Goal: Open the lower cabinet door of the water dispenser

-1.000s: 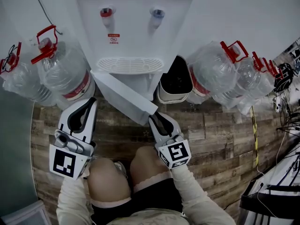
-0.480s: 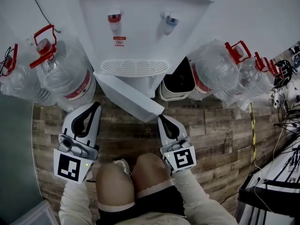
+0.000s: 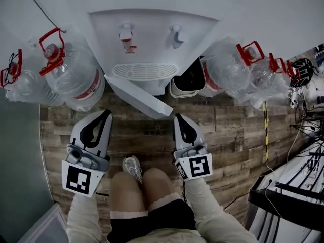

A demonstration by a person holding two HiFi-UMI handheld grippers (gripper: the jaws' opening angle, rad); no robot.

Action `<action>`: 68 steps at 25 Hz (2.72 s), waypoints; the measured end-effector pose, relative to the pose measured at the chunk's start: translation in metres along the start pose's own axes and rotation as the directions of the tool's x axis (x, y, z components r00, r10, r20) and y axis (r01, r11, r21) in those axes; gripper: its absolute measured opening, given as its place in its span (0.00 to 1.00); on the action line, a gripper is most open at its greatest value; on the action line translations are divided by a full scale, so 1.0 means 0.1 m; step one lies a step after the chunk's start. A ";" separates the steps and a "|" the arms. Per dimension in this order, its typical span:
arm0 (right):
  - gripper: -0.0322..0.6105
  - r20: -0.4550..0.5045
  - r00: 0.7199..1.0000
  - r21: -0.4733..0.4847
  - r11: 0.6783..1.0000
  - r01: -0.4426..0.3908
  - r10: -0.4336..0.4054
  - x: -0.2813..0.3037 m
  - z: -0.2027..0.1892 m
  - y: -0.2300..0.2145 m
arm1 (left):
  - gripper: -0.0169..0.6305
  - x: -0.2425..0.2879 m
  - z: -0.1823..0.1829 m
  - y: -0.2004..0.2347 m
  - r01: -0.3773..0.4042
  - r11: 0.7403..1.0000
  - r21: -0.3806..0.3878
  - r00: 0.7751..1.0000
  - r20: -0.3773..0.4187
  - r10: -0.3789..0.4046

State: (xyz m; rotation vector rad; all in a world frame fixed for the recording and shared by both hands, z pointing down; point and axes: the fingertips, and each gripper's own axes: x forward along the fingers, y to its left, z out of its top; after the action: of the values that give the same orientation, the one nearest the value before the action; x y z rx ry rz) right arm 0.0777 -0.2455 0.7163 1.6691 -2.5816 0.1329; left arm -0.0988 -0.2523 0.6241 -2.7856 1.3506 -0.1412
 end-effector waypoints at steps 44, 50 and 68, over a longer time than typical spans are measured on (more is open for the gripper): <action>0.06 0.034 0.997 -0.057 0.996 -0.072 0.074 -2.02 4.78 0.60 | 0.03 -1.49 4.50 -0.84 -0.103 0.994 0.033 0.992 0.079 0.100; 0.06 0.071 0.994 -0.085 0.994 -0.074 0.080 -2.21 5.08 0.63 | 0.03 -1.58 4.77 -0.96 -0.106 0.994 0.034 0.989 0.108 0.102; 0.06 0.106 0.992 -0.106 0.993 -0.056 0.067 -2.54 5.38 0.62 | 0.03 -1.67 5.07 -1.19 -0.111 0.993 0.040 0.985 0.135 0.104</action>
State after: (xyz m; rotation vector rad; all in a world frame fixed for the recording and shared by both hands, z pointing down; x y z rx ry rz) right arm 0.1212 -0.0473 0.1539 1.6056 -2.6687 -0.0899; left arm -0.0575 -0.0481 0.1185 -2.6238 1.4408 0.0159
